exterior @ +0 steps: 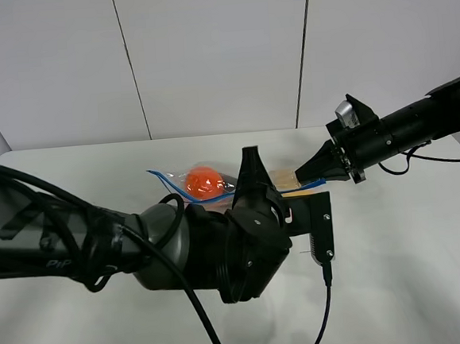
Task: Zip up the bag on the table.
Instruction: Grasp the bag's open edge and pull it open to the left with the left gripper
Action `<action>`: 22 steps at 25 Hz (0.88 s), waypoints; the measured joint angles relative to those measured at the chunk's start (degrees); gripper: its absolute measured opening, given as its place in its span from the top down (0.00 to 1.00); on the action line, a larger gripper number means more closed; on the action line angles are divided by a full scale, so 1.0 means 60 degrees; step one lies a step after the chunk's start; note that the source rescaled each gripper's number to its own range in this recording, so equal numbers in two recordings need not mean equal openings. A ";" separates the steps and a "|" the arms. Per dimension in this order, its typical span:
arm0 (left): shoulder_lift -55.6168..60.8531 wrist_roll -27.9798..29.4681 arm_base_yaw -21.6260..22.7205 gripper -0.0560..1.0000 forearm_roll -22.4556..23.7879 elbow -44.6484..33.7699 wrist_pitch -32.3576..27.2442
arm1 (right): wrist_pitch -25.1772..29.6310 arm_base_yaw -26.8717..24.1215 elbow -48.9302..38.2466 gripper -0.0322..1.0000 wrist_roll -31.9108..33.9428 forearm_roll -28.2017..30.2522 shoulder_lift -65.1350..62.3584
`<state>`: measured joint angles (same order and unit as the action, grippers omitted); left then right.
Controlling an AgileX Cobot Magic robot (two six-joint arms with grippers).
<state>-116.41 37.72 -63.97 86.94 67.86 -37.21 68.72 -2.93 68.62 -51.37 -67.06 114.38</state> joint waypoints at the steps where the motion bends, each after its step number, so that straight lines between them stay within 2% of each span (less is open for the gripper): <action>1: 0.0011 -0.0066 0.0040 0.95 -0.0052 0.0000 -0.0051 | -0.0011 0.0000 0.0000 0.97 0.0000 0.0000 0.0000; 7: 0.0548 -0.0230 0.0505 0.95 -0.0147 -0.0167 -0.0111 | 0.0015 0.0000 0.0000 0.97 0.0000 -0.0046 -0.0003; 15: 0.1365 -0.0404 0.1275 0.95 -0.0142 -0.1499 -0.0074 | 0.0056 0.0007 0.0000 0.97 0.0000 -0.0030 -0.0003; 22: 0.1642 -0.0499 0.1691 0.95 -0.0116 -0.2059 -0.0119 | 0.0056 0.0007 0.0000 0.97 0.0000 0.0007 -0.0003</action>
<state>-106.56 34.73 -53.82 86.24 55.50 -37.93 69.05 -2.89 68.62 -51.37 -67.02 114.36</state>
